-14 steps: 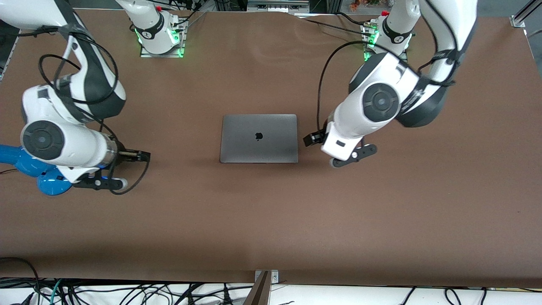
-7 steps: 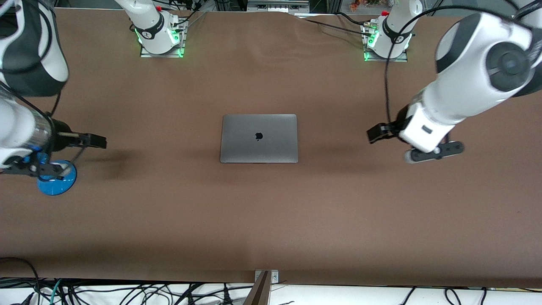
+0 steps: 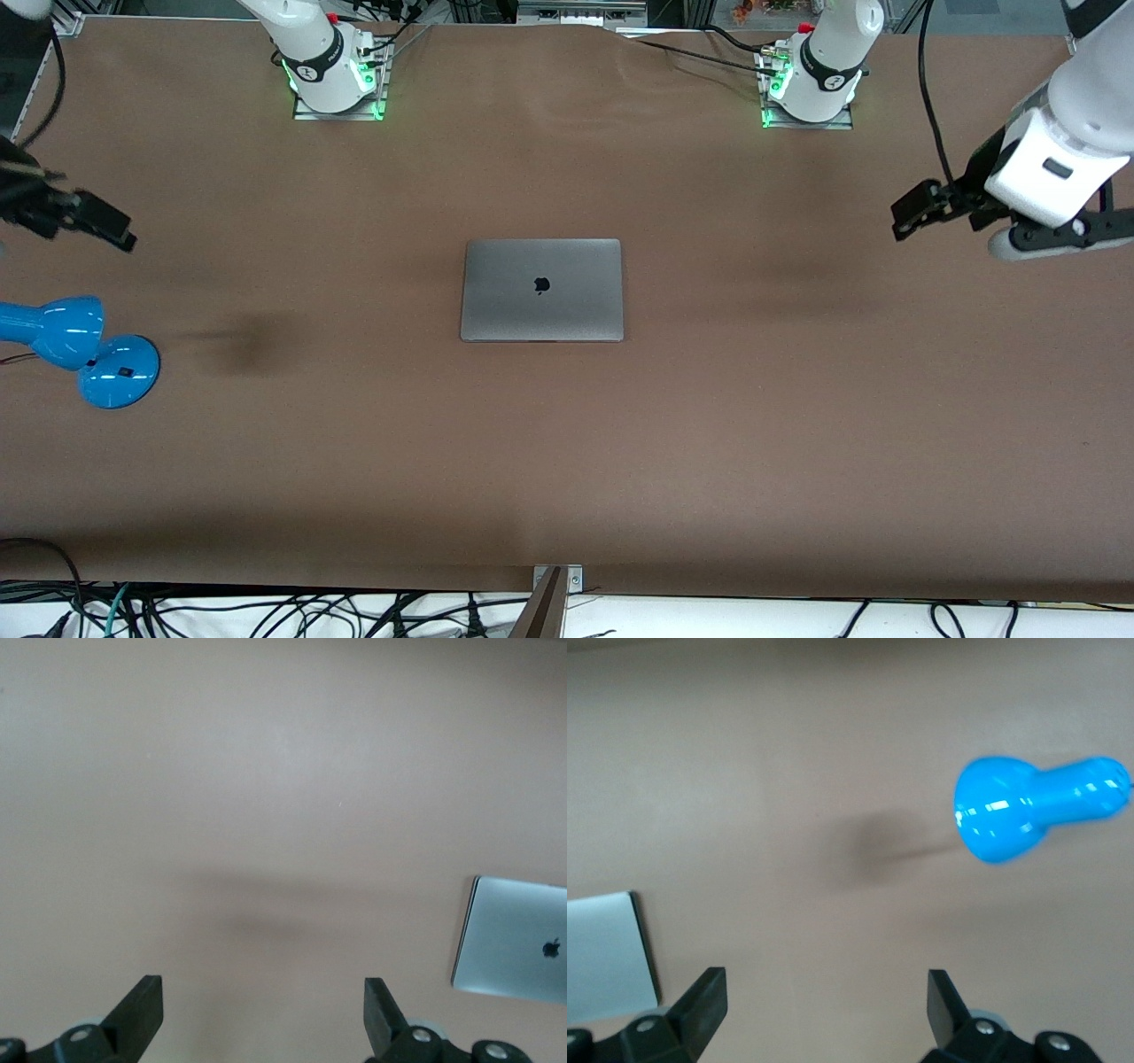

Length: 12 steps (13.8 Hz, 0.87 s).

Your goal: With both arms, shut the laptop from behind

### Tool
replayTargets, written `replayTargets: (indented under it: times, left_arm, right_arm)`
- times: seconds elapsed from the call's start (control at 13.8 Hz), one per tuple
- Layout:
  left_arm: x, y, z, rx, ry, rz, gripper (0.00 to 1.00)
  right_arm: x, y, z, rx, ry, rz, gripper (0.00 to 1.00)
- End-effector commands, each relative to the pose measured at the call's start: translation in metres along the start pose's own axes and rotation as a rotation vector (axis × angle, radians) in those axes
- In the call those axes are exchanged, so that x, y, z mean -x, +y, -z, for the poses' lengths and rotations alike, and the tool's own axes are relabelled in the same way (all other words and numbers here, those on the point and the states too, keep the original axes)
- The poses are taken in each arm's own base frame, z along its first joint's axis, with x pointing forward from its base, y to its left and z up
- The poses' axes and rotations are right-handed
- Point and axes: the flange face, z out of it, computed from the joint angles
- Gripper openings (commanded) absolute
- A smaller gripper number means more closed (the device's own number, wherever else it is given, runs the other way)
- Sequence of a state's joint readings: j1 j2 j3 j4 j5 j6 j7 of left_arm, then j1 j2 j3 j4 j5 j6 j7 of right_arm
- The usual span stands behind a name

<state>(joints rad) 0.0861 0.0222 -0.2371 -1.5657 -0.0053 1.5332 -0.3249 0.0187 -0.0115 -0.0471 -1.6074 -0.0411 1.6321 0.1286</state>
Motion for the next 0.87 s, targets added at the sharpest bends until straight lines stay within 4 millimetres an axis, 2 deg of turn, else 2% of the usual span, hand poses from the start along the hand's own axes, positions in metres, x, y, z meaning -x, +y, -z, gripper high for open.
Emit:
replayTargets:
  times: [0.0, 0.14, 0.36, 0.51, 0.65, 0.8]
  left_arm:
    - [0.020, -0.019, -0.033, 0.012, -0.001, -0.064, 1.00]
    - [0.009, -0.041, -0.034, 0.016, 0.010, -0.149, 1.00]
    - [0.007, -0.062, -0.025, -0.012, -0.004, -0.205, 1.00]
    - [0.003, -0.052, -0.014, -0.148, -0.001, -0.260, 1.00]
    - [0.000, -0.042, -0.003, -0.147, -0.004, -0.275, 1.00]
    - [-0.001, -0.039, 0.000, -0.122, -0.001, -0.276, 1.00]
  right_arm:
    - [0.019, 0.005, 0.000, -0.016, -0.049, 0.020, 1.00]
    - [0.018, 0.008, -0.002, -0.015, -0.046, 0.046, 1.00]
    - [0.006, 0.004, -0.009, -0.020, -0.012, 0.047, 1.00]
    - [0.005, 0.002, -0.010, -0.018, -0.014, 0.048, 1.00]
    - [0.005, -0.002, -0.009, -0.017, -0.012, 0.051, 1.00]
    - [0.005, -0.003, -0.009, -0.015, -0.010, 0.051, 1.00]
